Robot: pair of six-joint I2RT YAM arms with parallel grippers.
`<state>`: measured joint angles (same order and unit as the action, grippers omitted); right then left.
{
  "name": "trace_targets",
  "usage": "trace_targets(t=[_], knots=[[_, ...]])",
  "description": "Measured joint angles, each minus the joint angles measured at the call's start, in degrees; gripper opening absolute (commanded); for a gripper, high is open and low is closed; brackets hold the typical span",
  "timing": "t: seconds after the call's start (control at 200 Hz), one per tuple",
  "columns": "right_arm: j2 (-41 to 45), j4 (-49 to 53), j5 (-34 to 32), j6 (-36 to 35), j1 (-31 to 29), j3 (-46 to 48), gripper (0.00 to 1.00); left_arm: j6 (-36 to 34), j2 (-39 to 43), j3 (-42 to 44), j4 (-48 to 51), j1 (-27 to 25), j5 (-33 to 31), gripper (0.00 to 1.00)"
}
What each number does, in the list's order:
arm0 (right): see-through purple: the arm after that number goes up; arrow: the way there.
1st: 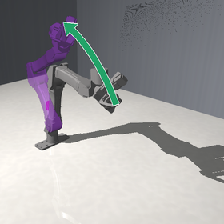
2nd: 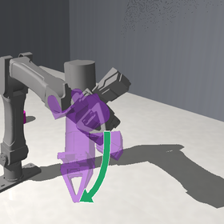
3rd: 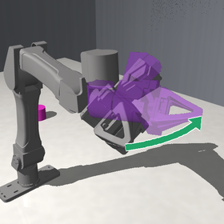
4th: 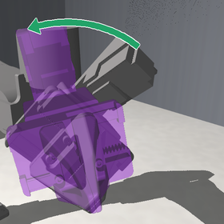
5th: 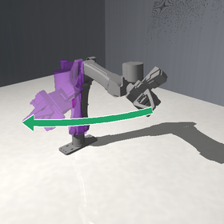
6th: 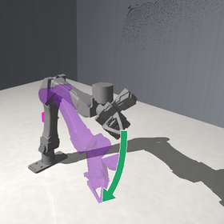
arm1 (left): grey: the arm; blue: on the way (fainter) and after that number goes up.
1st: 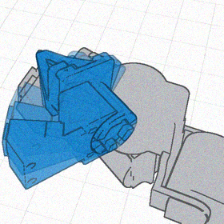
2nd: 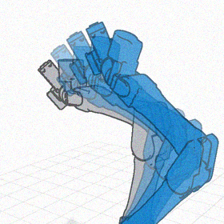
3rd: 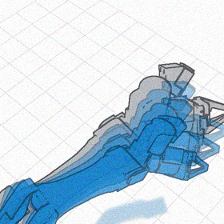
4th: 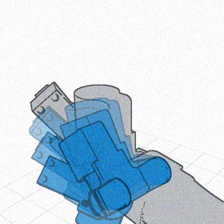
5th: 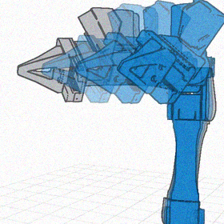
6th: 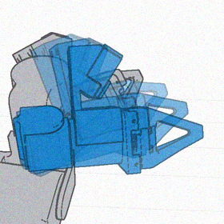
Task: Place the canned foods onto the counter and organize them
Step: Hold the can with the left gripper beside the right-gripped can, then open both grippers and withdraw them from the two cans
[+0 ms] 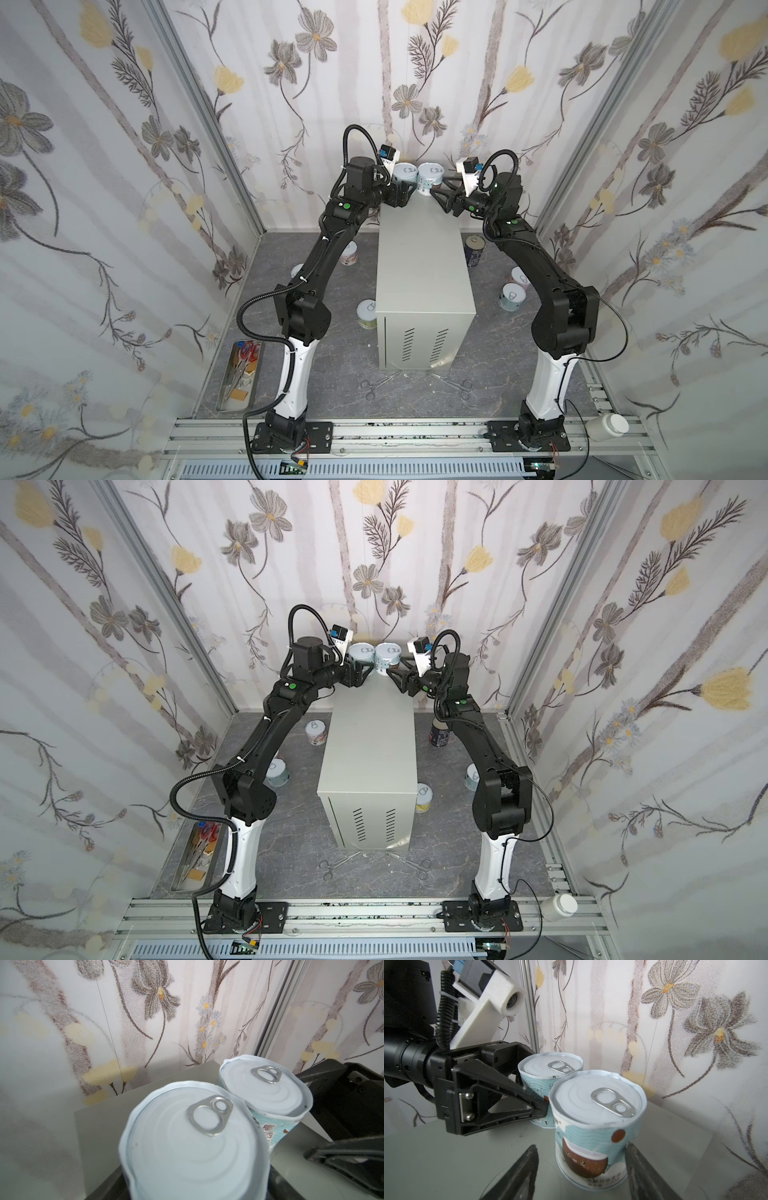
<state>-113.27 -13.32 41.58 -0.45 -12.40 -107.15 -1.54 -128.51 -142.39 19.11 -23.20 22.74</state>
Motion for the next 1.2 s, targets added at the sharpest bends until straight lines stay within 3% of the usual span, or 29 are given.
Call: trace_targets(t=[0.66, 1.199], knots=[[-0.28, -0.72, -0.37, 0.37, 0.11, -0.02, 0.6, 0.02, -0.33, 0.0, -0.22, -0.04, -0.04, 0.84], [0.98, -1.05, -0.15, 2.58, 2.23, 1.81, 0.62, -0.35, -0.48, 0.0, -0.35, -0.04, 0.52, 0.85]])
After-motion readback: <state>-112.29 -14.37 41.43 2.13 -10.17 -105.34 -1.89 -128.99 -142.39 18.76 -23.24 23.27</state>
